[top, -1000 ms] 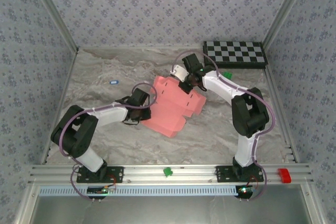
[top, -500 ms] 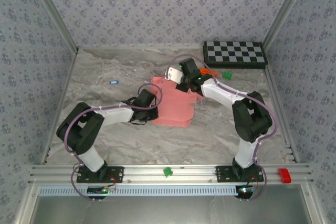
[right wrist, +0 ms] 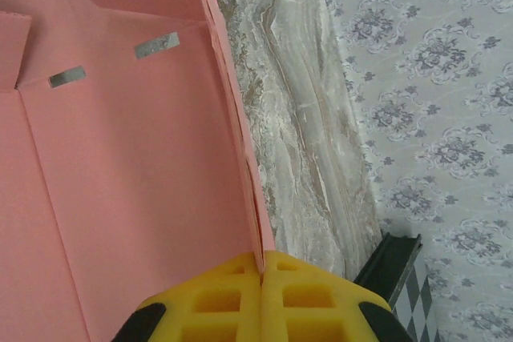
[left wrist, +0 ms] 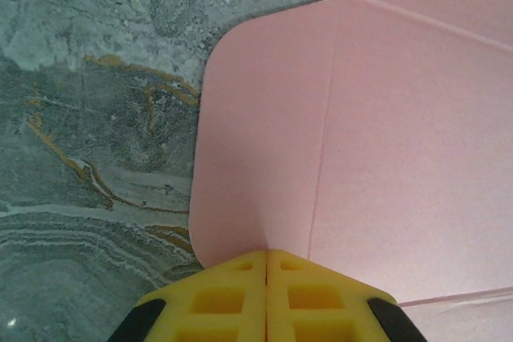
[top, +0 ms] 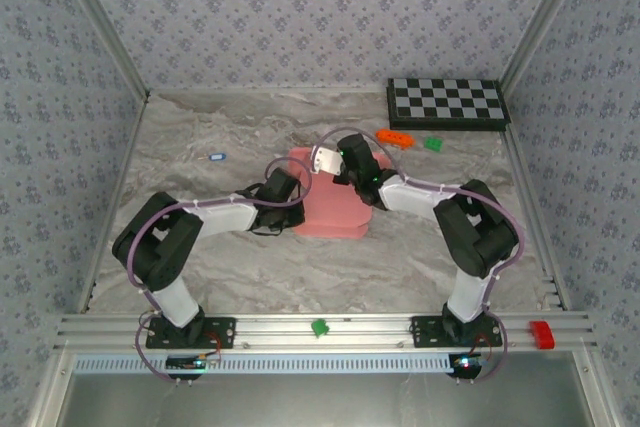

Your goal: Fold the paper box

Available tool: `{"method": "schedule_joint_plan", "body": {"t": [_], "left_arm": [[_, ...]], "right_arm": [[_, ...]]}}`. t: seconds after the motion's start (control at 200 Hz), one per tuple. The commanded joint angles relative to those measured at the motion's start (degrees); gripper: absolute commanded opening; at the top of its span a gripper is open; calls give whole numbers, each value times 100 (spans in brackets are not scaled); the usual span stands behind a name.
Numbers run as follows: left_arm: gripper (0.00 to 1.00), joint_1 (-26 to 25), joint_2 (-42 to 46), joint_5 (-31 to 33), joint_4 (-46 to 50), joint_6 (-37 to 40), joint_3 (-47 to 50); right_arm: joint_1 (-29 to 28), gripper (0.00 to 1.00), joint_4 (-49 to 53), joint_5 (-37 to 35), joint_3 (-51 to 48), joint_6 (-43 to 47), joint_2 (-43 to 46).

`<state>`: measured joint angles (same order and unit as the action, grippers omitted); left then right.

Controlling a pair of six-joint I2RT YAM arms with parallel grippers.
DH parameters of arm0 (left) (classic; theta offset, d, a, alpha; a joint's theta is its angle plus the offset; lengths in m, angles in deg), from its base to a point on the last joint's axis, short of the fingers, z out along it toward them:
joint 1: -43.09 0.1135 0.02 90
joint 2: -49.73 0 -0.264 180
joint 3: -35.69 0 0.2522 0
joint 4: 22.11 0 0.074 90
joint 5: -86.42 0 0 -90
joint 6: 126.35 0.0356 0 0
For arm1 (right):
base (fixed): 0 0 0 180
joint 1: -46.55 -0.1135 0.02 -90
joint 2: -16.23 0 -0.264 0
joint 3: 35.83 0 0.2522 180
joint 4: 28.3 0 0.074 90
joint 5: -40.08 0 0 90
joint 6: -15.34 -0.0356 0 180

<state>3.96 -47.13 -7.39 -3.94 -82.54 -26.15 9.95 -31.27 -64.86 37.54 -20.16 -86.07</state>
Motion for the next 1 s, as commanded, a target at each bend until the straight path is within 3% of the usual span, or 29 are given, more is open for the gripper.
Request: {"method": "schedule_joint_plan", "body": {"t": [0.0, 0.46, 0.695, 0.76, 0.82, 0.995], "left_arm": [[7, -59, -204, -48, 166, -56, -13], [8, -64, -236, -94, 132, -6, -190], [22, -1, 487, 246, 680, 293, -341], [31, 74, 722, 370, 861, 389, -384], [39, 212, 905, 537, 1158, 460, -434], [47, 871, 1246, 673, 1553, 931, -466]], "right_arm": [[-113, 0, -527, -221, -240, 148, 93], [-375, 0, -1242, -607, -670, 244, 85], [-340, 0, -1392, -517, -606, 555, 103], [-313, 0, -1286, -444, -547, 544, 123], [-295, 0, -1144, -367, -496, 523, 131], [-255, 0, -833, -220, -397, 491, 166]]}}
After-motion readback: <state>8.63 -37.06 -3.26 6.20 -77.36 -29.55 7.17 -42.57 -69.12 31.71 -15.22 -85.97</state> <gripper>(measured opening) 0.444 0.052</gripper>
